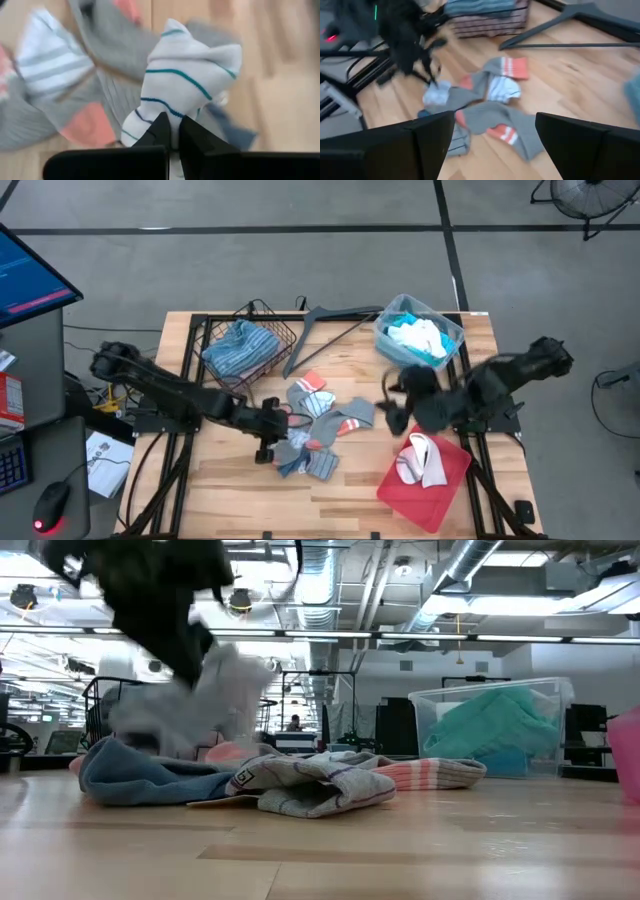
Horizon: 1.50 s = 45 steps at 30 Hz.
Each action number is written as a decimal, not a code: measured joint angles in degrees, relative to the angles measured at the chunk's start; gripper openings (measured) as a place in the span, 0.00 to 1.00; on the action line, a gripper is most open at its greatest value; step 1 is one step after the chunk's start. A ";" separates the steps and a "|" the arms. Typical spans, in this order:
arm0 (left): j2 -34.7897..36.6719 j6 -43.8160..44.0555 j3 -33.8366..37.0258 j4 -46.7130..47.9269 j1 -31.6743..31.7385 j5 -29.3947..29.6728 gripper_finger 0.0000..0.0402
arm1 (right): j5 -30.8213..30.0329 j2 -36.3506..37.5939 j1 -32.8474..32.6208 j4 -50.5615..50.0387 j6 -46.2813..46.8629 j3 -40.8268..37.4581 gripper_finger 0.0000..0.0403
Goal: Pick & Place Cloths
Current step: Put the bottom white patterned sock into the red bin
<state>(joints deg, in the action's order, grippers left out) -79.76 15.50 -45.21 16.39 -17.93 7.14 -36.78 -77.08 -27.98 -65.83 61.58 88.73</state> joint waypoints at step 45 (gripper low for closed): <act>17.35 -0.21 -0.04 -28.38 1.20 -5.14 0.00 | 22.05 -22.30 10.85 73.77 -41.02 -10.69 0.17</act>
<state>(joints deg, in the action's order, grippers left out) -62.41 15.29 -45.25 -11.99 -16.73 2.00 -14.73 -99.38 -17.12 7.94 20.57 78.04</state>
